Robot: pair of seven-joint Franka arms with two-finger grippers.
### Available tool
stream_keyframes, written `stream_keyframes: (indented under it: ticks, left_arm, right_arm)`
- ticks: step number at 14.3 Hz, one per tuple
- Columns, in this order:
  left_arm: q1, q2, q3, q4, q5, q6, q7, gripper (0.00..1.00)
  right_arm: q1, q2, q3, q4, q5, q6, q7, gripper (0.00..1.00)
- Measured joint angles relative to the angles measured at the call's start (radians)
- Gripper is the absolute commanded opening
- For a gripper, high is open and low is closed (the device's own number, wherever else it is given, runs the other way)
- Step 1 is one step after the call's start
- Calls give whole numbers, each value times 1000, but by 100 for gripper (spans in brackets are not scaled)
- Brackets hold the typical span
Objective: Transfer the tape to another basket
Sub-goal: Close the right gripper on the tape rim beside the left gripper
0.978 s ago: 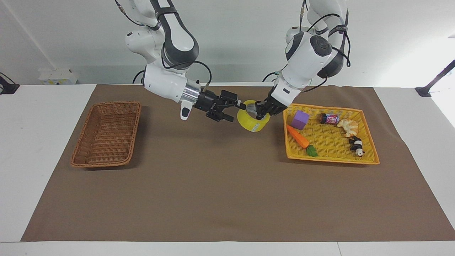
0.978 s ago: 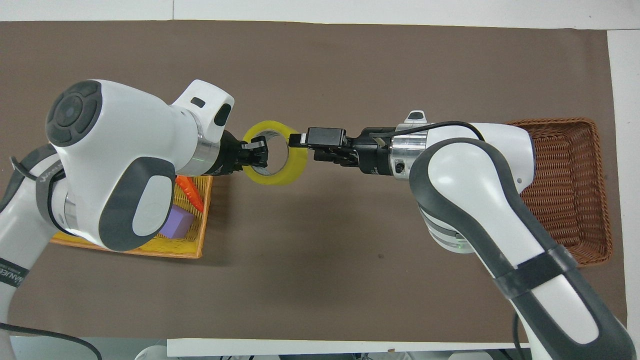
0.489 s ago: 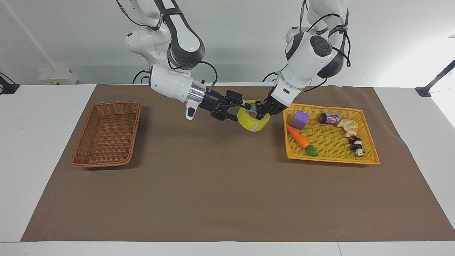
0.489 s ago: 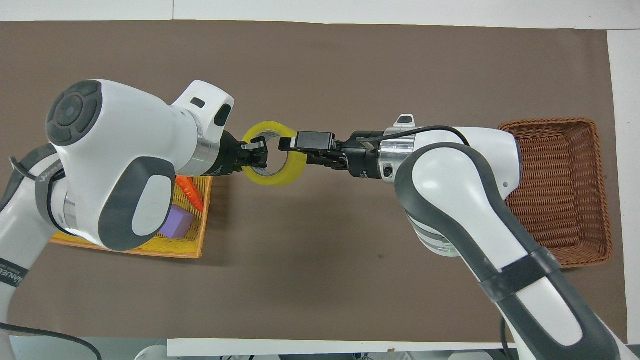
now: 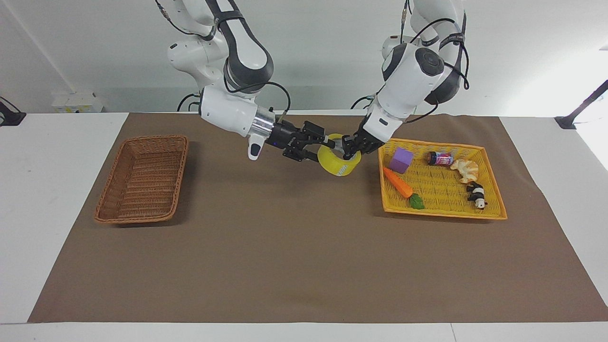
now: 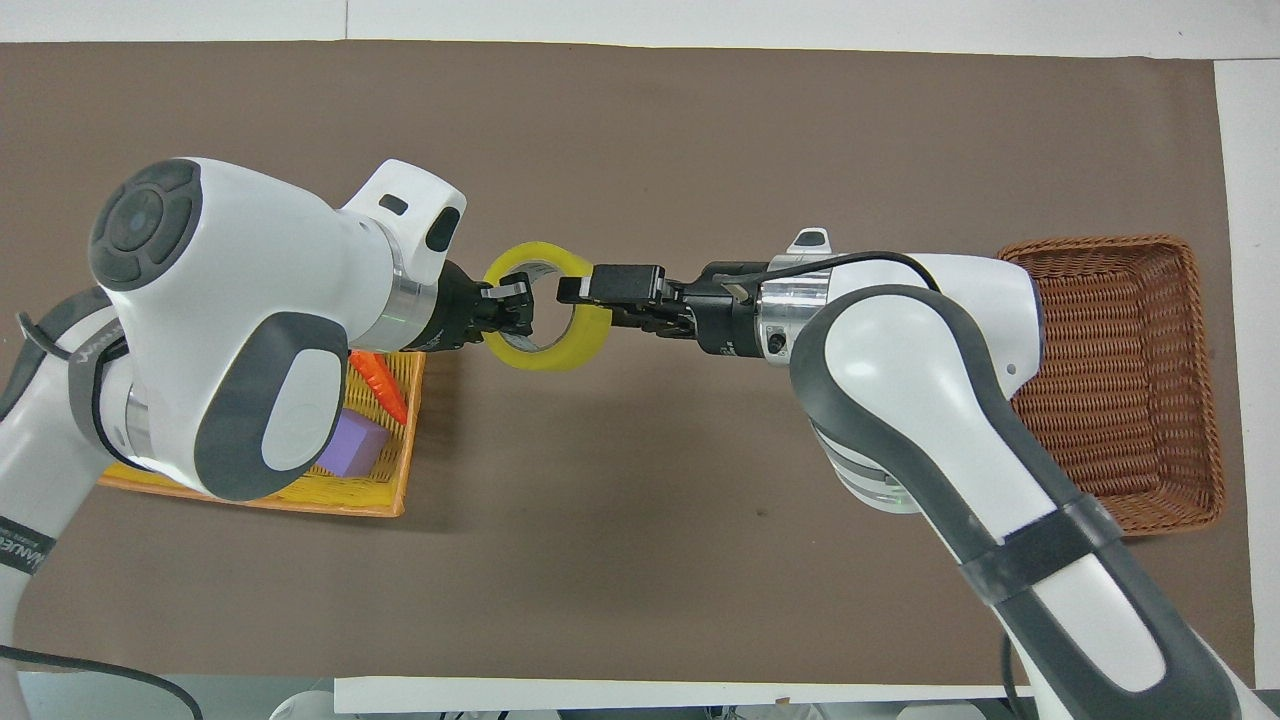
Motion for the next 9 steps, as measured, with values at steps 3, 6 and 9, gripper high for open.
stream_keyframes:
  ticks: [3, 6, 9]
  left_arm:
    - [0, 0, 0, 0, 0, 0, 0, 2]
    - [0, 0, 0, 0, 0, 0, 0, 2]
    - [0, 0, 0, 0, 0, 0, 0, 2]
  right_arm:
    - [0, 0, 0, 0, 0, 0, 0, 81]
    - [6, 0, 1, 0, 0, 0, 0, 80]
    - [22, 0, 1, 0, 0, 1, 2, 78]
